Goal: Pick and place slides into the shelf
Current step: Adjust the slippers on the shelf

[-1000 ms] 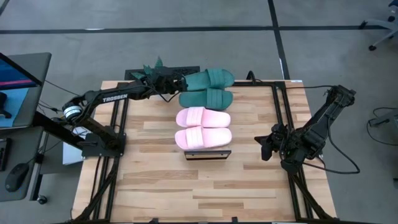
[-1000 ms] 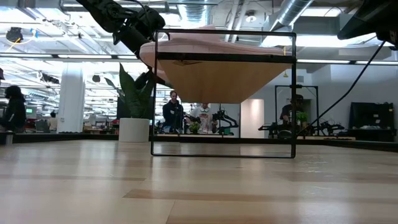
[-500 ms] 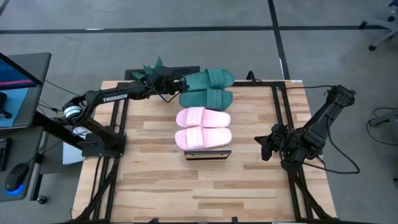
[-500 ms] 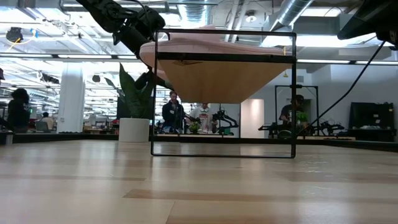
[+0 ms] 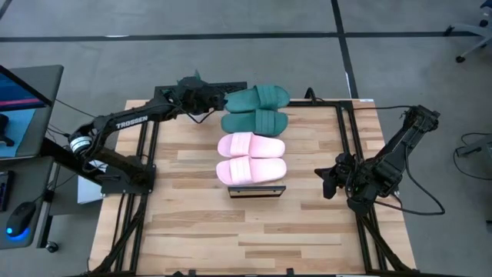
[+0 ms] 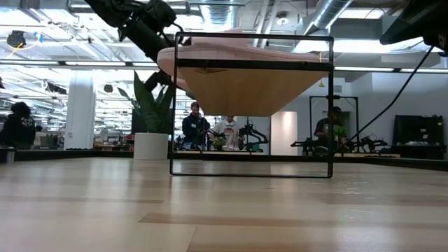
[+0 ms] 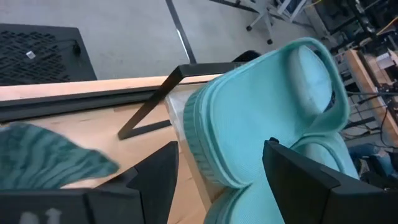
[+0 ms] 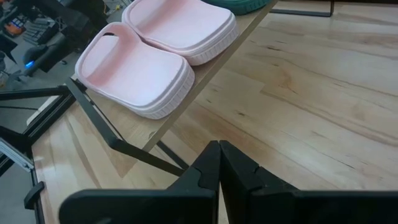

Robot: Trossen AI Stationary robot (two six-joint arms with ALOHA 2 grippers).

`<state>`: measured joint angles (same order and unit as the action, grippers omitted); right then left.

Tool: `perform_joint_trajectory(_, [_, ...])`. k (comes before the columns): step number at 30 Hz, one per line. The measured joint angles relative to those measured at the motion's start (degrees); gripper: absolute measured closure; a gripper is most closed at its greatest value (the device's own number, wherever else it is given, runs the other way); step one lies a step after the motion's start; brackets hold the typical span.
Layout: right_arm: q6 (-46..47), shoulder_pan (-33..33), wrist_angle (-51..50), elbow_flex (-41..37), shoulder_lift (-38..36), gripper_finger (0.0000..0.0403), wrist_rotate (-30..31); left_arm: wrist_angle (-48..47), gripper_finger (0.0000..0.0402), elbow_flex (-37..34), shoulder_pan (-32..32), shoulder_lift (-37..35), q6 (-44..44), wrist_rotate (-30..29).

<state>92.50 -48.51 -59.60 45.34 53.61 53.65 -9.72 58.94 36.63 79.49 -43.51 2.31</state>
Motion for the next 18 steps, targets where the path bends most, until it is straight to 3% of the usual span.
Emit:
perform_joint_trajectory(5, [0.01,0.44,-1.94,0.0,-0.01,0.0403,0.93,-2.49,0.0181,0.0,0.38,-3.73,3.72,0.03])
perform_joint_trajectory(11, [0.01,3.54,-7.64,0.0,-1.48,0.0403,7.42,-3.96,0.0181,0.0,-1.83,-11.08,10.99,-0.18])
perform_joint_trajectory(15, [-1.28,6.9,-12.52,0.0,-4.88,0.0403,10.63,-3.92,0.0181,0.0,-4.73,-17.53,16.99,-3.78])
perform_joint_trajectory(18, [-7.19,8.61,-12.62,0.0,-9.42,0.0403,13.72,-4.2,0.0181,-0.02,-7.24,-22.41,21.18,-6.92])
